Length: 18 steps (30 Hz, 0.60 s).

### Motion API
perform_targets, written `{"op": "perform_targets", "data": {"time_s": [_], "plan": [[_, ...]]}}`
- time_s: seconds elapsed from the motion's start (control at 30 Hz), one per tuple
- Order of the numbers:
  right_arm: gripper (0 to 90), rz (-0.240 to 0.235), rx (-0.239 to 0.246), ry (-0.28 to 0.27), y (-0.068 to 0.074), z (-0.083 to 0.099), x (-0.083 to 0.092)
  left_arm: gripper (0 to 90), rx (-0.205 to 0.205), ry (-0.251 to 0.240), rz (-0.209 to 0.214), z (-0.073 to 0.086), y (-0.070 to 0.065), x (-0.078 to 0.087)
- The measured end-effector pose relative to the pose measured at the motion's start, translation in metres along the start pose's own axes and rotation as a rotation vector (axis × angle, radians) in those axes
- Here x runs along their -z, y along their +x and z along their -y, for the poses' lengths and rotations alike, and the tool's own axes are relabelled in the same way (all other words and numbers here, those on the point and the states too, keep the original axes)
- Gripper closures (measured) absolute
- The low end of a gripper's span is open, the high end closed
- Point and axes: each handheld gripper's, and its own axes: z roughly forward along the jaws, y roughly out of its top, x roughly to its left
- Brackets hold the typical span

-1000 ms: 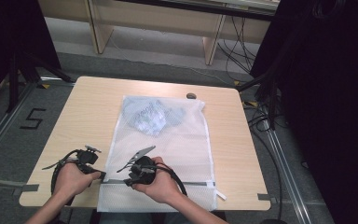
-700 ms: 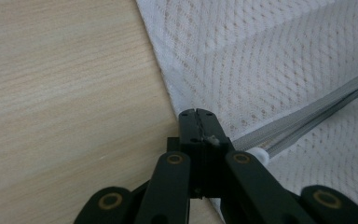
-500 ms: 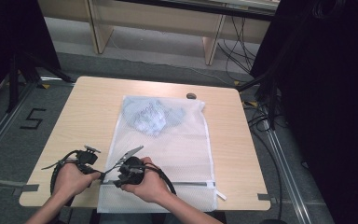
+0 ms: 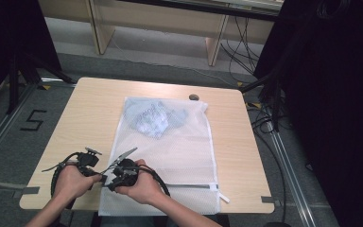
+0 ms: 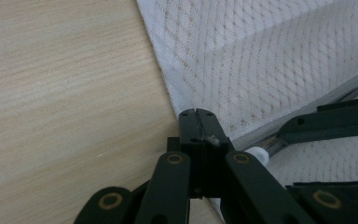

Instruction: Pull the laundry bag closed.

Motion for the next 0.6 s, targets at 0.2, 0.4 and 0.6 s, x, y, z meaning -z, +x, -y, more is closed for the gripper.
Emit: {"op": "perform_targets", "data": {"time_s": [0.2,0.4,0.6], "plan": [[70.6,-0.01,-0.009,0.009,-0.001,-0.005,-0.004,89.8,-0.002,0.0,0.002,0.0,0.0,0.0],[70.7,-0.016,-0.03,0.008,-0.002,-0.005,-0.008,89.8,0.003,-0.002,0.003,0.0,0.0,0.0],[73.4,-0.024,-0.044,0.007,-0.002,-0.005,-0.012,89.8,-0.004,0.003,0.005,0.0,0.001,0.0]]}}
